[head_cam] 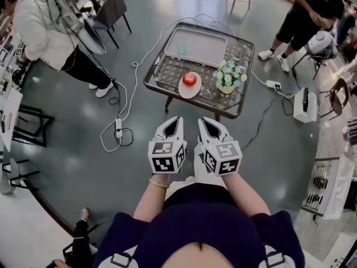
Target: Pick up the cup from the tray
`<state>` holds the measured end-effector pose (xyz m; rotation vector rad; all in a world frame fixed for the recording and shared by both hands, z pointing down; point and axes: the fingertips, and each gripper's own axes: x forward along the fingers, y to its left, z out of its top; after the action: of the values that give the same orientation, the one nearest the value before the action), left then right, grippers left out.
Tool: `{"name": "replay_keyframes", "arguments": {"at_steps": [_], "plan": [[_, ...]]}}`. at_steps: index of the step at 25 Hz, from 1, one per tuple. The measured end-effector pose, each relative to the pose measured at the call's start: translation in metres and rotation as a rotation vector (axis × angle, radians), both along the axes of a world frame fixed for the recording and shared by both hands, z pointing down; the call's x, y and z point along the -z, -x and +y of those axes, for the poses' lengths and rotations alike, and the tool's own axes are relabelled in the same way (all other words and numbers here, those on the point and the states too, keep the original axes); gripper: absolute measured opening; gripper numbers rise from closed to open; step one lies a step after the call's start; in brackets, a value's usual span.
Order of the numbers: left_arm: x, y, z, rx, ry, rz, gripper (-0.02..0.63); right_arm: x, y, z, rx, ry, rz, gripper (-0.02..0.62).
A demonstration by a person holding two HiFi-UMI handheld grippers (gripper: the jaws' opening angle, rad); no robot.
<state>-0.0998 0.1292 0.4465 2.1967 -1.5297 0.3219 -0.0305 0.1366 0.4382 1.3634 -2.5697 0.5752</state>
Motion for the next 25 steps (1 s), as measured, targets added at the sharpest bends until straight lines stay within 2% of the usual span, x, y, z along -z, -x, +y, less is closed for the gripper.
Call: {"name": "replay_keyframes", "arguments": {"at_steps": [11, 25], "plan": [[-0.003, -0.017, -0.106, 0.035, 0.0, -0.015, 0.008, 0.003, -0.013, -0.116, 0.044, -0.008, 0.008, 0.01], [-0.021, -0.043, -0.223, 0.087, 0.007, -0.017, 0.008, -0.013, -0.042, -0.232, 0.102, 0.015, 0.03, 0.01]]}}
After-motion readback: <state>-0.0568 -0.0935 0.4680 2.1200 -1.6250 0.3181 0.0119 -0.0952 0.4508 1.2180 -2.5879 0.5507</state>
